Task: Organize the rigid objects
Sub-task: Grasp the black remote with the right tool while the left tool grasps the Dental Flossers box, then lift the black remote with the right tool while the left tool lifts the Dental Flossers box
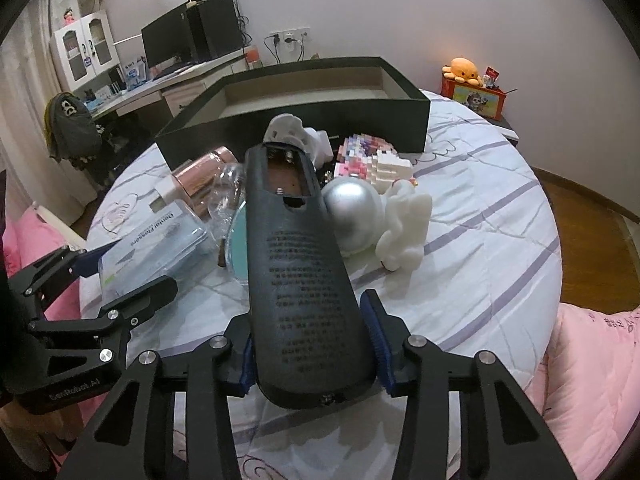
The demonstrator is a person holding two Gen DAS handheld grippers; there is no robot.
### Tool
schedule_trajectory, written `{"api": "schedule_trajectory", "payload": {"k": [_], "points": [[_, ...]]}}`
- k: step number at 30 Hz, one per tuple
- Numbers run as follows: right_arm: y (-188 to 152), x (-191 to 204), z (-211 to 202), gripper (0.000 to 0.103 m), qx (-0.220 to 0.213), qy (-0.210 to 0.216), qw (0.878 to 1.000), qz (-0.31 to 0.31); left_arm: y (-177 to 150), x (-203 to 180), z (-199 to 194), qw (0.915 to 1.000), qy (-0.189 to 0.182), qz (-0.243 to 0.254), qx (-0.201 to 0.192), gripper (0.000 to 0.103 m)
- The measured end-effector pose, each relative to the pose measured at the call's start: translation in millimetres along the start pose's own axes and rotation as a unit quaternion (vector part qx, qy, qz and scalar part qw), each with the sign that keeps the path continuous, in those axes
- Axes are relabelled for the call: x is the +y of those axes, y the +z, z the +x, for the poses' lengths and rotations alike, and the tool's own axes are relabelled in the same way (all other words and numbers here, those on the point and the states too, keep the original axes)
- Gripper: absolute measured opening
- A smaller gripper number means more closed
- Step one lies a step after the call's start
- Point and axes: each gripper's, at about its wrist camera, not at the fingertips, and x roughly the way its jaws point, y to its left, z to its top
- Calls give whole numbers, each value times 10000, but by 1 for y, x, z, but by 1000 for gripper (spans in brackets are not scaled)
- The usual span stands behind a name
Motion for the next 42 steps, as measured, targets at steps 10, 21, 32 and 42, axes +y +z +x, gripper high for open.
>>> {"api": "schedule_trajectory", "payload": {"k": [10,21,32,42], "points": [[0,-6,-2,10,60,182,9998,107,2,-9,-16,10000,-28,33,-51,65],[7,-10,7,14,87,292,9992,260,13,-15,-9,9999,12,130,-55,62],[11,-6,3,33,40,56,9998,162,5,-23,-3,9993,156,330,-2,69],[9,-1,-4,68,-14,-110,9999,-31,-1,-18,4,9995,113,241,152,64]]}}
